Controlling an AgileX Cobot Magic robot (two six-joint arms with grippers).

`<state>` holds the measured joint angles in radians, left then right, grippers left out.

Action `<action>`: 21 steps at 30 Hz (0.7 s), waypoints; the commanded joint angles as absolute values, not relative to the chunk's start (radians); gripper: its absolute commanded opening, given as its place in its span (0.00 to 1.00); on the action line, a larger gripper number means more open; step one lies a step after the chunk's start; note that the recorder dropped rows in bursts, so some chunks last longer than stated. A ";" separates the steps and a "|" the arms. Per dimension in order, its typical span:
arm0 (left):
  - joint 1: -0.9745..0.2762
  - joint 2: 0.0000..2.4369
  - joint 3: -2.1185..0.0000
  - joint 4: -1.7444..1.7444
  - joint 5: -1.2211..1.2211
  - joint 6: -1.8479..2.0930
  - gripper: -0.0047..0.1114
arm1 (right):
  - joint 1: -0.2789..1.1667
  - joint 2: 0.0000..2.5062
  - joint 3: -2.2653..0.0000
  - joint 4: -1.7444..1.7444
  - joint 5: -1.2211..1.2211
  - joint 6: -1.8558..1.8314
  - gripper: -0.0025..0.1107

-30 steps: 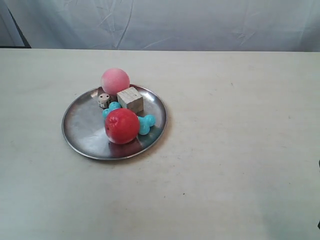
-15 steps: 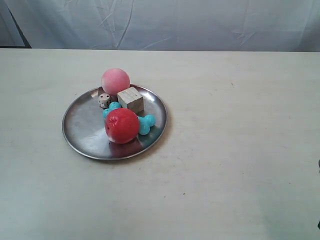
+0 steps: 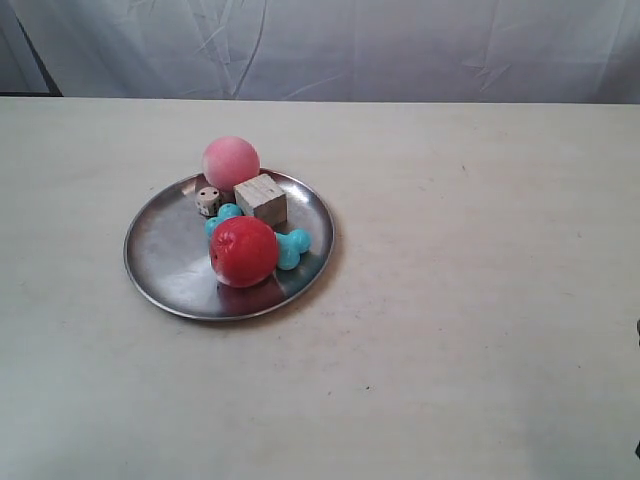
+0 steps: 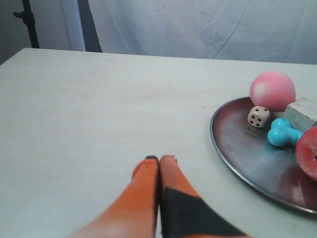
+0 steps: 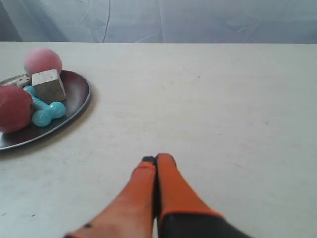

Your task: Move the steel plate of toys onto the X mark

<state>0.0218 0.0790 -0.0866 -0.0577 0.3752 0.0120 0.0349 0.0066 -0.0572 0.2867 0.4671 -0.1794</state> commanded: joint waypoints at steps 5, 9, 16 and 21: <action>0.027 0.041 -0.004 -0.071 0.314 0.006 0.04 | 0.031 0.000 -0.053 0.289 0.456 -0.181 0.02; 0.027 0.041 -0.004 -0.071 0.312 0.006 0.04 | 0.031 0.000 -0.053 0.289 0.456 -0.181 0.02; 0.027 0.000 0.000 -0.060 0.207 0.008 0.04 | 0.031 0.000 -0.053 0.291 0.458 -0.181 0.02; 0.027 0.000 0.000 -0.060 0.180 0.008 0.04 | 0.031 0.000 -0.053 0.290 0.458 -0.179 0.02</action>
